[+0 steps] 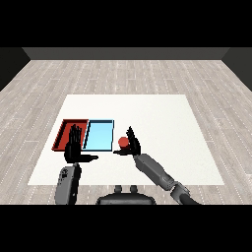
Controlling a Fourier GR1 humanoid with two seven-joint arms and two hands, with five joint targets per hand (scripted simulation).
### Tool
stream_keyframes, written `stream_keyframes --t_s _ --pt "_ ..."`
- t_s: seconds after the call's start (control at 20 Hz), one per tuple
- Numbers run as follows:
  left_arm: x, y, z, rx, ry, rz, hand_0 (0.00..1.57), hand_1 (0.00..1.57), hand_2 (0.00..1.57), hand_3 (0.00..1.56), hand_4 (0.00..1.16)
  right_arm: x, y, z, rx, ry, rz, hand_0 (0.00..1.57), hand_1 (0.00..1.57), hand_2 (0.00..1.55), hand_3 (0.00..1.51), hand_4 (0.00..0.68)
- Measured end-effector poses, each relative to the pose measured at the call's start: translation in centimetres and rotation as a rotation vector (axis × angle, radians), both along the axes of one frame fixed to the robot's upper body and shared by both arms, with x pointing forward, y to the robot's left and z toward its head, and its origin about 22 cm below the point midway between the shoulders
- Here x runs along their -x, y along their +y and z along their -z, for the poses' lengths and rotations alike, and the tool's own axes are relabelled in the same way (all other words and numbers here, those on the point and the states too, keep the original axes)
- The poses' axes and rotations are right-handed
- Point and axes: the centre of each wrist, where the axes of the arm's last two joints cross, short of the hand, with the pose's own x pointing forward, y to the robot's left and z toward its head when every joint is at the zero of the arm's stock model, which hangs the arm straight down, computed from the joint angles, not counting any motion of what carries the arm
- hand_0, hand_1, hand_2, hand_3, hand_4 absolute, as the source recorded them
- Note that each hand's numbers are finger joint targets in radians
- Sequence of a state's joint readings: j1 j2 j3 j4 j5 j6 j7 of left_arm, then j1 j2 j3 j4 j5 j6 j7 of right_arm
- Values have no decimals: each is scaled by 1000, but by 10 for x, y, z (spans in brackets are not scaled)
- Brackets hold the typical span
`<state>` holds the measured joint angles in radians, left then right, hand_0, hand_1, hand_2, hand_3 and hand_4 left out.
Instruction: Pick the red can and put it in the red box
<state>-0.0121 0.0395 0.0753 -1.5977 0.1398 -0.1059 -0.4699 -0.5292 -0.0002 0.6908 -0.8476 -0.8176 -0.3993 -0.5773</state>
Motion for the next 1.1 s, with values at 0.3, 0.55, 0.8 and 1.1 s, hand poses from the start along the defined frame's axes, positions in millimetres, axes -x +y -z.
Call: stream_keyframes --t_s 0.3,0.55,0.8,1.1 --pt "11 -1 2 3 -2 5 0 0 0 0 0 -9 -2 4 20 31 20 1396 1396 1412 1369 293" --pt "7 -1 -4 0 -3 -1 0 0 0 0 0 -13 3 3 108 37 67 1525 1525 1476 1430 573" --pt "10 1 -2 -4 -1 -3 0 0 0 0 0 -13 6 3 187 53 92 1538 1538 1472 1420 575" --pt "8 -5 -8 4 -3 0 0 0 0 0 0 -21 8 -1 241 63 82 1531 1531 1468 1413 546"
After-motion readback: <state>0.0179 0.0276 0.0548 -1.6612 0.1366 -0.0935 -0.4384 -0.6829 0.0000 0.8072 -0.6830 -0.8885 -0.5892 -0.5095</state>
